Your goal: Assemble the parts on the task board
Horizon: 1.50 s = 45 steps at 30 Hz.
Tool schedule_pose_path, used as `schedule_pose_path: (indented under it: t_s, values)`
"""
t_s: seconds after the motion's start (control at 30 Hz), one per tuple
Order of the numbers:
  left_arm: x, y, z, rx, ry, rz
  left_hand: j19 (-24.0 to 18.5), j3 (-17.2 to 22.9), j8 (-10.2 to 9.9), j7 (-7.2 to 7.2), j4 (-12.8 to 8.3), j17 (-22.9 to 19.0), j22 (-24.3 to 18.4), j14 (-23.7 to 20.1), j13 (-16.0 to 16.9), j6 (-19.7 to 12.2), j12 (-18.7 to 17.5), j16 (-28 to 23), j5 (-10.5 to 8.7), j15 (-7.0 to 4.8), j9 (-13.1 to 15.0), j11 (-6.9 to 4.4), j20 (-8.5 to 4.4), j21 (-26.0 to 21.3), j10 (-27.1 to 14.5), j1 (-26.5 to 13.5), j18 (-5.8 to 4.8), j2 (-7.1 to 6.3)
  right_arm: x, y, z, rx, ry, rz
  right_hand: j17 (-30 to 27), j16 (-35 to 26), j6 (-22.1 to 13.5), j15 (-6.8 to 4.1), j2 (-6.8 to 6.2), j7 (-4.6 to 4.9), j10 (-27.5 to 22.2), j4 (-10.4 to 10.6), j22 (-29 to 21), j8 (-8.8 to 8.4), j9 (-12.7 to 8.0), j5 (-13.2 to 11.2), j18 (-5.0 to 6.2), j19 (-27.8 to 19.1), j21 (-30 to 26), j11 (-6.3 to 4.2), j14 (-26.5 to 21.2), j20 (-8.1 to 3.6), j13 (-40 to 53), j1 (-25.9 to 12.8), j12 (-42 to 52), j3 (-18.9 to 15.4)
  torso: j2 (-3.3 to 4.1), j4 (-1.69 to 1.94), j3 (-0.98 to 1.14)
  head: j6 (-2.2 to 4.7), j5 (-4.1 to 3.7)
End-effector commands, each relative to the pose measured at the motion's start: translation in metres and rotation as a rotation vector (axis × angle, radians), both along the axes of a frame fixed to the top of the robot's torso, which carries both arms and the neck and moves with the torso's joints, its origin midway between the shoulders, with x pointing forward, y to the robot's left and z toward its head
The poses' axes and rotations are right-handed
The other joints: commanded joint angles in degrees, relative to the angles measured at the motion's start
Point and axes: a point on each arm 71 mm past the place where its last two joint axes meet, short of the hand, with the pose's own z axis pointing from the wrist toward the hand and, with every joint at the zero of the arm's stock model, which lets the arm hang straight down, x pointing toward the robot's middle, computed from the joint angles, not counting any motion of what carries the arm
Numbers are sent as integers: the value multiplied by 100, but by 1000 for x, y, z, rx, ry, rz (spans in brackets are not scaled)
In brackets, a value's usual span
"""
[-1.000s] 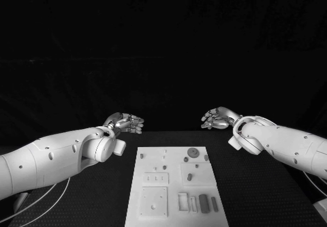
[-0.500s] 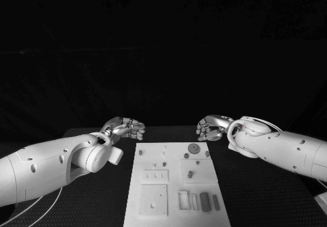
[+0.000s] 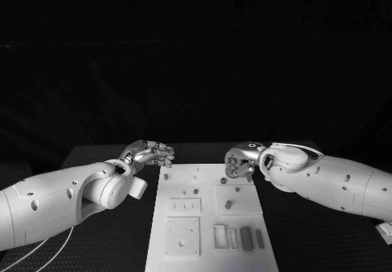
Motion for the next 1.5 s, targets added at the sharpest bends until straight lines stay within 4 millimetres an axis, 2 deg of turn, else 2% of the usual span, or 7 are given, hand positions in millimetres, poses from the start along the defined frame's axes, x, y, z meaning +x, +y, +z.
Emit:
schedule_pose_path:
  t_s: [0.03, 0.23, 0.27, 0.5, 0.87, 1.03, 1.5]
  values:
    - [-1, -5, 3, -14, -17, -33, -14, -27, -40, 31, 5, 9, 8, -19, 6, -4, -41, -34, 22, 37, -7, 39, -19, -24, -2, 4, -65, -32, 2, 1, -4, -70, -22, -2, 14, 34, 41, 1, -49, -6, 49, 11, 26, -41, -9, 21, 118, 42, 23, 2, 43, 1, -6, 6, -34, 34, 119, 20, -26, 8, -24]
    - [0, -5, 3, -14, -18, -33, -18, -34, -56, 37, 6, 23, 9, -21, 8, -10, -62, -56, 22, 39, -14, 45, -20, -34, -5, -9, -71, -34, 3, 6, -10, -83, -19, 4, 24, 36, 43, 1, -47, -6, 57, 11, 33, -50, -10, 21, 118, 51, 25, 2, 51, -3, -9, 3, -53, 37, 215, 50, -49, 15, -42]
    - [0, -5, 3, -14, -17, -32, -19, -35, -57, 38, 7, 25, 9, -20, 8, -10, -64, -58, 22, 39, -15, 45, -20, -35, -6, -11, -71, -34, 3, 7, -11, -86, -20, 6, 26, 36, 43, 1, -46, -6, 57, 12, 34, -52, -10, 21, 118, 52, 25, 2, 52, -4, -10, 2, -57, 37, 220, 47, -45, 8, -39]
    - [0, -4, 3, -14, -17, -29, -19, -40, -65, 40, 9, 36, 10, -20, 10, -11, -77, -72, 21, 40, -18, 48, -21, -40, -5, -21, -74, -34, 3, 10, -14, -93, -14, 8, 42, 33, 36, 5, -54, -1, 56, 16, 45, -74, -16, 20, 118, 60, 23, 8, 56, -6, -19, -21, -100, 35, 305, 59, -79, -2, -54]
    - [1, -4, 3, -14, -16, -29, -19, -48, -77, 43, 10, 51, 11, -18, 13, -13, -95, -91, 21, 41, -23, 51, -22, -47, -5, -38, -77, -36, 2, 13, -19, -101, -2, 16, 53, 29, 39, 7, -57, 1, 66, 20, 53, -85, -17, 20, 118, 64, 21, 9, 58, -7, -22, -41, -126, 33, 400, 62, -104, 7, -58]
    - [2, -3, 3, -13, -17, -25, -20, -53, -83, 45, 11, 59, 11, -17, 15, -16, -105, -101, 20, 42, -25, 53, -22, -52, -6, -46, -79, -37, 3, 15, -23, -108, 4, 17, 58, 26, 43, 7, -54, 0, 74, 20, 60, -89, -17, 20, 118, 72, 24, 9, 57, -10, -23, -46, -137, 34, 409, 58, -89, 4, -52]
    - [1, -3, 3, -13, -14, -27, -19, -62, -96, 49, 14, 79, 14, -13, 19, -18, -125, -124, 18, 44, -30, 56, -22, -60, -5, -66, -81, -38, 2, 19, -31, -118, 20, 26, 83, 19, 95, -4, -7, -19, 148, 22, 89, -87, -8, 21, 118, 90, 36, -6, 64, -19, -14, -71, -162, 43, 443, 60, -84, -4, -11]
